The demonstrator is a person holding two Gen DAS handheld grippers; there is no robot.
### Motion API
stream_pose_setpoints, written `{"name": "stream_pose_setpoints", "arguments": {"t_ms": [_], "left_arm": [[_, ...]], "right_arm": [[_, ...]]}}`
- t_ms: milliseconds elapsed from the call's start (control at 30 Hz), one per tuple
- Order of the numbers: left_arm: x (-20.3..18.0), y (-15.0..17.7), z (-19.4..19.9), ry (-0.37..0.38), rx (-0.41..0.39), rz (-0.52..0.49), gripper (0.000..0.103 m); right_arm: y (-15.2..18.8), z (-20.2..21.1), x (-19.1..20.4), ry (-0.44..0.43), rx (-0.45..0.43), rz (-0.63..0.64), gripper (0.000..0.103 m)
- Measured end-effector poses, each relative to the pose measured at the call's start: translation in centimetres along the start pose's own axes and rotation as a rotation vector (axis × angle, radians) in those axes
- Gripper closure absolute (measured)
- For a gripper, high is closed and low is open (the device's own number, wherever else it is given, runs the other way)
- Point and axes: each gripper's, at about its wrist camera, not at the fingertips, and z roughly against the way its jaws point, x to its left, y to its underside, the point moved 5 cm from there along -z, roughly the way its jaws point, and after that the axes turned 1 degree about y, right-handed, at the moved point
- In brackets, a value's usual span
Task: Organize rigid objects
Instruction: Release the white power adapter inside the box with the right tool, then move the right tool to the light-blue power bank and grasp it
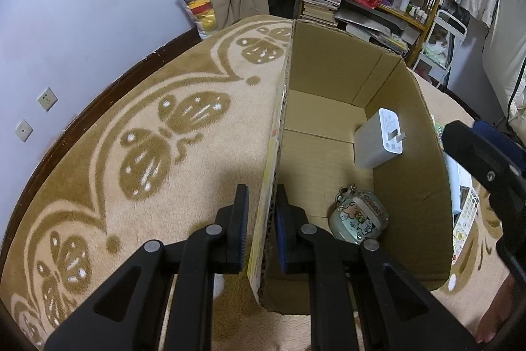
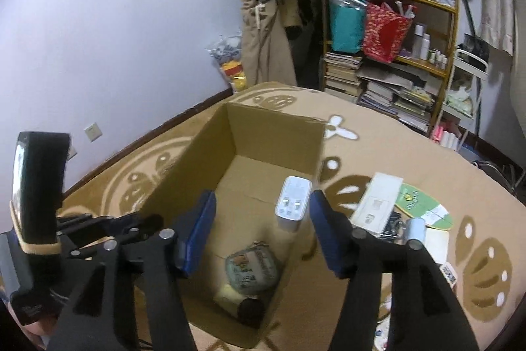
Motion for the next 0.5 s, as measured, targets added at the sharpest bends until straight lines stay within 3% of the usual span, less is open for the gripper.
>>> {"name": "stream_pose_setpoints", "arguments": {"t_ms": [100,167,300,500], "left_arm": [[0.0,0.0,0.0,0.001,0.0,0.001,0.089],[0.0,0.0,0.0,0.001,0.0,0.001,0.089],[0.0,0.0,0.0,0.001,0.0,0.0,0.089],[0.0,0.0,0.0,-0.001,0.0,0.0,0.089]], "right_arm": [[-0.1,0.0,-1.2,0.04,0.004,-0.024,0.015],[-0.1,0.0,-2.2,0.058,-0.002,-0.044,0.01],[-0.2,0.1,-4.3,0.106,-0.002,-0.081,0.005],[0.5,-0.6,-8.1,0.192,0.041,-0.148,0.004]]}}
